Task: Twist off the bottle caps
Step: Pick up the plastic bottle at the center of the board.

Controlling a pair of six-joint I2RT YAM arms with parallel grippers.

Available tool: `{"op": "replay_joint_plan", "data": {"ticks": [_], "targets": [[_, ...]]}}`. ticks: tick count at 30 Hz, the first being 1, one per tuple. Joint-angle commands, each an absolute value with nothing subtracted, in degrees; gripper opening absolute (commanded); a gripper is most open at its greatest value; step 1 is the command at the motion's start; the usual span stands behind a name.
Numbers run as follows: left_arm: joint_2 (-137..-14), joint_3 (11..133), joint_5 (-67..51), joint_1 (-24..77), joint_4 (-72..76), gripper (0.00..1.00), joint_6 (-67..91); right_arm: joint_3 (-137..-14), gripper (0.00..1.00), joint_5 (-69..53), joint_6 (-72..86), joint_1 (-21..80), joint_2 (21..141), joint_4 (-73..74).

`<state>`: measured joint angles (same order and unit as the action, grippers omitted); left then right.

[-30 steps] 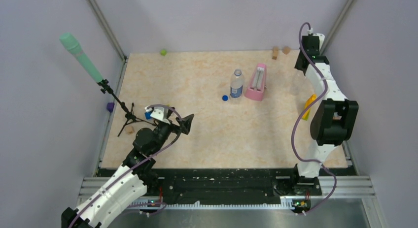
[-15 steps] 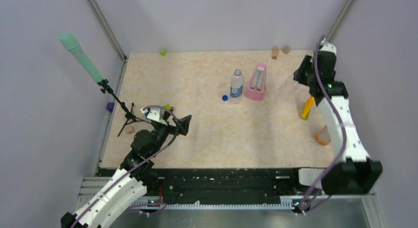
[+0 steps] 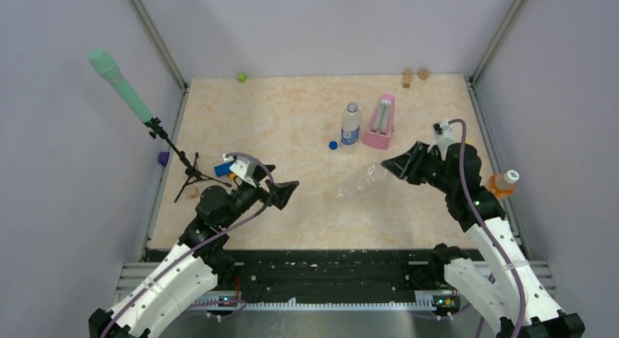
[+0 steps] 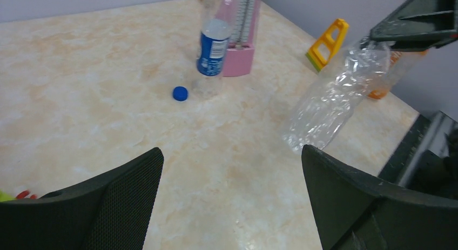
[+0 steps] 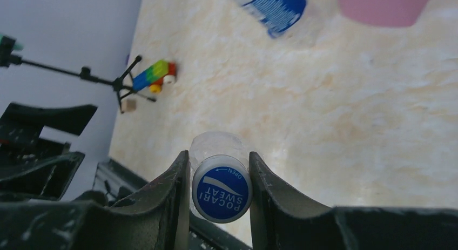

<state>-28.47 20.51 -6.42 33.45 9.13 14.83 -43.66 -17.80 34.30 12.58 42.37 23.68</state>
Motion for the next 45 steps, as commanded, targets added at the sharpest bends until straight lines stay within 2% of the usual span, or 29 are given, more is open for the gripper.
{"op": "replay_joint_plan", "data": {"ticks": [1,6,10,17,24,31,33,36,41,43,44,45], "targets": [[-33.0,23.3,-23.5,33.5,16.7,0.98,14.0,-37.4,0.0,-28.2,41.8,18.4,40.4,8.9],[-43.0,27.6,-38.9,33.7,17.6,0.97,15.0,-29.0,0.0,-24.4,46.3,28.9,43.0,-6.1],[-49.7,30.3,-43.9,34.9,15.2,0.97,14.1,-24.2,0.0,-22.0,49.7,35.1,46.2,-20.7],[-55.5,32.8,-36.7,39.9,8.3,0.97,8.8,-22.9,0.0,-19.6,50.6,37.1,50.5,-28.8],[-61.3,36.3,-35.1,43.9,3.2,0.89,5.2,-18.6,0.0,-21.8,55.3,37.4,55.2,-44.8],[-63.4,37.3,-32.0,44.8,1.4,0.69,4.0,-16.6,0.0,-23.2,57.7,37.9,58.0,-51.8],[-63.4,37.1,-31.7,44.9,2.0,0.59,4.0,-16.5,0.0,-23.5,58.1,38.0,58.5,-52.9],[-63.4,37.2,-30.4,45.0,2.2,0.52,3.9,-16.1,0.0,-23.4,58.9,38.1,59.7,-54.9],[-63.2,36.7,-29.7,45.1,3.6,0.24,4.1,-15.9,0.0,-24.3,59.6,38.4,62.1,-57.7],[-63.4,36.8,-28.8,45.1,3.2,0.06,3.7,-16.1,0.02,-24.8,59.6,38.7,63.5,-58.1],[-63.4,37.0,-28.5,45.1,2.8,0.01,3.2,-16.2,0.04,-24.9,59.4,38.9,63.9,-58.0],[-63.4,37.1,-28.3,45.1,2.3,0.0,2.6,-16.2,0.12,-24.8,59.2,38.9,64.1,-57.7]]}}
